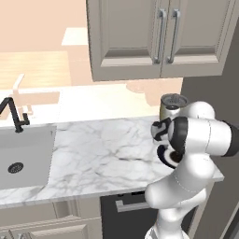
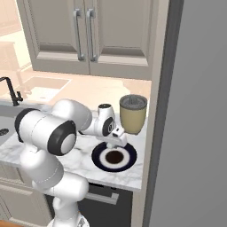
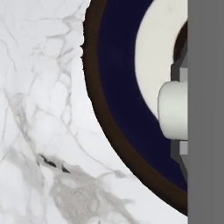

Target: Pick the marshmallow from the microwave and place it on plate located on the counter.

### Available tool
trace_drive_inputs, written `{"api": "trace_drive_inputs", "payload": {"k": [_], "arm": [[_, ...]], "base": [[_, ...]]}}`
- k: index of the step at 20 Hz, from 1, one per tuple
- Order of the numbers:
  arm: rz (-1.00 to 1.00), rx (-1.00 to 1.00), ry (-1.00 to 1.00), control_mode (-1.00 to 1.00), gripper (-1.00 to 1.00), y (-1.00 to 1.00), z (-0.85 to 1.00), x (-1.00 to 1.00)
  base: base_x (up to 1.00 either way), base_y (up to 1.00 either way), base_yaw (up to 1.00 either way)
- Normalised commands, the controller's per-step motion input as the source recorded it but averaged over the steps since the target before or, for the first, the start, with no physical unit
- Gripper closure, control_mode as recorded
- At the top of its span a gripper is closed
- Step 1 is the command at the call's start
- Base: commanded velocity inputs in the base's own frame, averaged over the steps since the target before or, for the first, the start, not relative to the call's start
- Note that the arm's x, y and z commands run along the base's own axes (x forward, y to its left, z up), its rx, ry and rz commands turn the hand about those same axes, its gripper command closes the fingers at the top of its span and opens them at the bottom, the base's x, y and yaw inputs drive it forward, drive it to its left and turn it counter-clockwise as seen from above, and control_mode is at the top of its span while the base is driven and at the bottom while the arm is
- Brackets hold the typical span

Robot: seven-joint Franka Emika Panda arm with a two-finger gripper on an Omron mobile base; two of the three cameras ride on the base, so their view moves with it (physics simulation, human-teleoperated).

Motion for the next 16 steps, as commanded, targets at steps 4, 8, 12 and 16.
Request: {"api": "trace_drive_inputs", "payload": {"k": [4, 8, 12, 16], "arm": [[-0.05, 0.0, -0.01, -1.0, 1.0, -0.01, 0.0, -0.23], [-0.02, 0.0, -0.02, -1.0, 1.0, -0.04, 0.0, -0.18], [-0.01, 0.04, -0.09, -1.0, -1.0, -0.2, 0.05, -0.2], [0.0, 0.0, 0.0, -1.0, -1.0, 0.0, 0.0, 0.0]], "base": [[0.0, 0.0, 0.0], [0.0, 0.0, 0.0], [0.0, 0.0, 0.0], [0.0, 0.0, 0.0]]}}
